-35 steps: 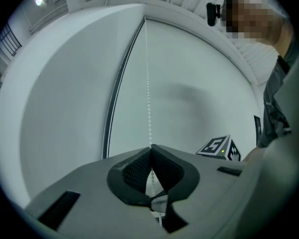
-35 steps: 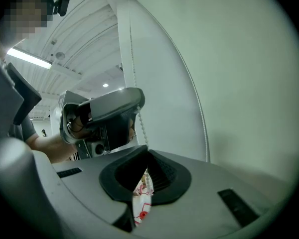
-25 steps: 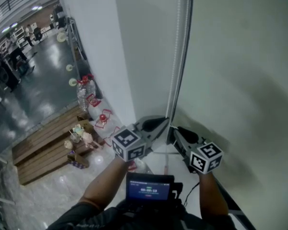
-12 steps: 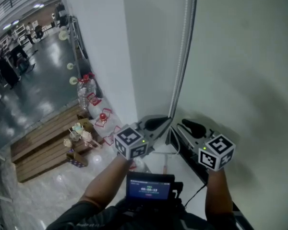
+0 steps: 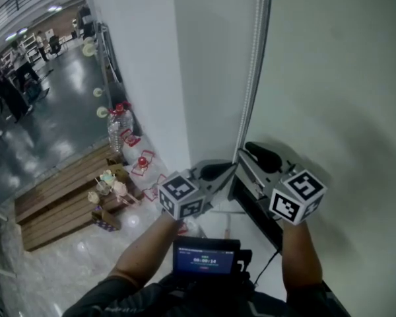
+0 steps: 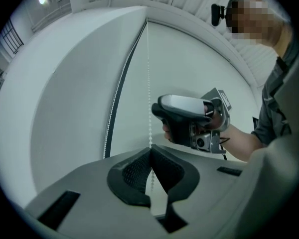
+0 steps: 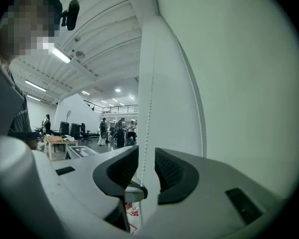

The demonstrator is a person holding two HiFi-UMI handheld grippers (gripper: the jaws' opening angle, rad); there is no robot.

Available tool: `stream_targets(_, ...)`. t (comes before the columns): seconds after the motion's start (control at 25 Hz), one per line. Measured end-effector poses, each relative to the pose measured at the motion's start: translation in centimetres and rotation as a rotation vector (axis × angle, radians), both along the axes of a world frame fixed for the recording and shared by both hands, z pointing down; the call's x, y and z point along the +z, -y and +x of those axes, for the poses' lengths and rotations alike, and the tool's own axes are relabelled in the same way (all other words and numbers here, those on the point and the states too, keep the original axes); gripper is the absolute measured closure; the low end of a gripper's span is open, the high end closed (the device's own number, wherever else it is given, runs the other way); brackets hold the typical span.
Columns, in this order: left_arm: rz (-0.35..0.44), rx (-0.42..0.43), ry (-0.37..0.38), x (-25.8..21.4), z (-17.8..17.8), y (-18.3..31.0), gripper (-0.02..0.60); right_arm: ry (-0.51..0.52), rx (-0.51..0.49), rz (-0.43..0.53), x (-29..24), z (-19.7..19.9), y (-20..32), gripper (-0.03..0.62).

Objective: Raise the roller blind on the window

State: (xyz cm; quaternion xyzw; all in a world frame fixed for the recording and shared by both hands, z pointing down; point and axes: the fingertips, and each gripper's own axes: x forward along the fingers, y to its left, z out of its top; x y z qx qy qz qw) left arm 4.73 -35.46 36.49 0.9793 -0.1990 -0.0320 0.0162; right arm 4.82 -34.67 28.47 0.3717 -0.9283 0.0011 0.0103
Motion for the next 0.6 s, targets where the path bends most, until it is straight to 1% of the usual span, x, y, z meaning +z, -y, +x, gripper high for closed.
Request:
stream_targets(0.2,-0.012,0.036,0.009,-0.2,0.7,-1.3,0.583,0.010,-0.024,0.014,-0.9,-1.1,0.2,0.474)
stream_targets(0.24,-0.012,0.037,0.006,-0.3,0.8,-1.3,0.583,0.013,-0.025,0.012,-1.0,-1.1,0.1,0.517)
stream_targets(0.28,-0.012,0.038,0.002,-0.3,1.0,-1.4,0.583,0.016,-0.025,0.011,-1.0,-1.0,0.1,0.581)
stream_targets(0.52,-0.017,0.043,-0.021,-0.5,1.0,-1.3,0.583,0.074,-0.047,0.003,-0.9,-1.0,0.3,0.591)
stream_targets(0.6,-0.019,0.046,-0.016,0.0,1.1,-1.3,0.583,0.073,-0.043,-0.006,-0.3,-0.9,0.4,0.591)
